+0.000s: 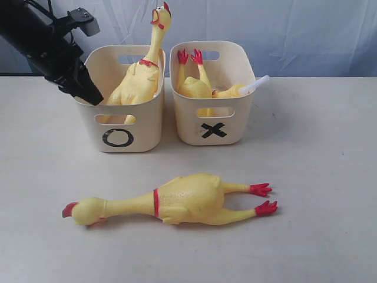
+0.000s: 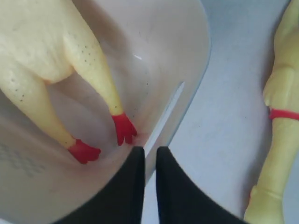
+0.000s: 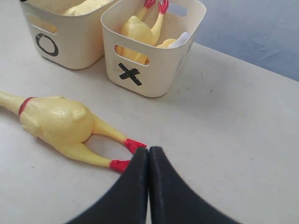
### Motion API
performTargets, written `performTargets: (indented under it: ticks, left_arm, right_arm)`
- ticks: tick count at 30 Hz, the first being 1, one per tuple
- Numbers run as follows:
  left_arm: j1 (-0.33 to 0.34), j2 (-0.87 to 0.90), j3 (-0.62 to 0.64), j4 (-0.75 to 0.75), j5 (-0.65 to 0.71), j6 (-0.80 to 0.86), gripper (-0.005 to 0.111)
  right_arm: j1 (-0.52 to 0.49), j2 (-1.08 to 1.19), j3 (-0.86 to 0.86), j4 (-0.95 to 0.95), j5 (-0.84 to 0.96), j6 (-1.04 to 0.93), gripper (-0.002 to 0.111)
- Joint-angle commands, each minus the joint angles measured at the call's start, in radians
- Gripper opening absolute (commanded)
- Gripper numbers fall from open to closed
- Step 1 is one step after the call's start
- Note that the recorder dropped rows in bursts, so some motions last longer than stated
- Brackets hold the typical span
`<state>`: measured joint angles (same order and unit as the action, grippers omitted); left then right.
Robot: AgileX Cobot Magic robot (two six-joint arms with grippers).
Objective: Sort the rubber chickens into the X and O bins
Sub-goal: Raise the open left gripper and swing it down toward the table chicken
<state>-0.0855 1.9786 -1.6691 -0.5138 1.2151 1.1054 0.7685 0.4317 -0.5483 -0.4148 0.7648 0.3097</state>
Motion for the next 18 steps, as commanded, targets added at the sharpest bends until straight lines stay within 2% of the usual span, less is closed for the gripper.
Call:
performTargets:
  ticks: [1, 7, 13, 18]
  left_arm:
    - [-0.006, -0.009, 0.011, 0.023, 0.006, 0.002, 0.000]
    - [-0.006, -0.050, 0.037, 0.062, 0.006, 0.005, 0.000]
    - [-0.006, -0.133, 0.124, 0.085, 0.006, 0.005, 0.000]
    - [-0.037, -0.219, 0.215, 0.097, 0.006, 0.008, 0.000]
  right_arm:
    - [0.000, -0.007, 0.004, -0.006, -0.012, -0.004, -0.001]
    - [0.000, -0.007, 0.004, -0.006, -0.012, -0.004, -0.001]
    - [0.000, -0.007, 0.004, -0.004, -0.012, -0.004, -0.001]
    - [0.000, -0.007, 0.004, -0.004, -0.012, -0.004, -0.001]
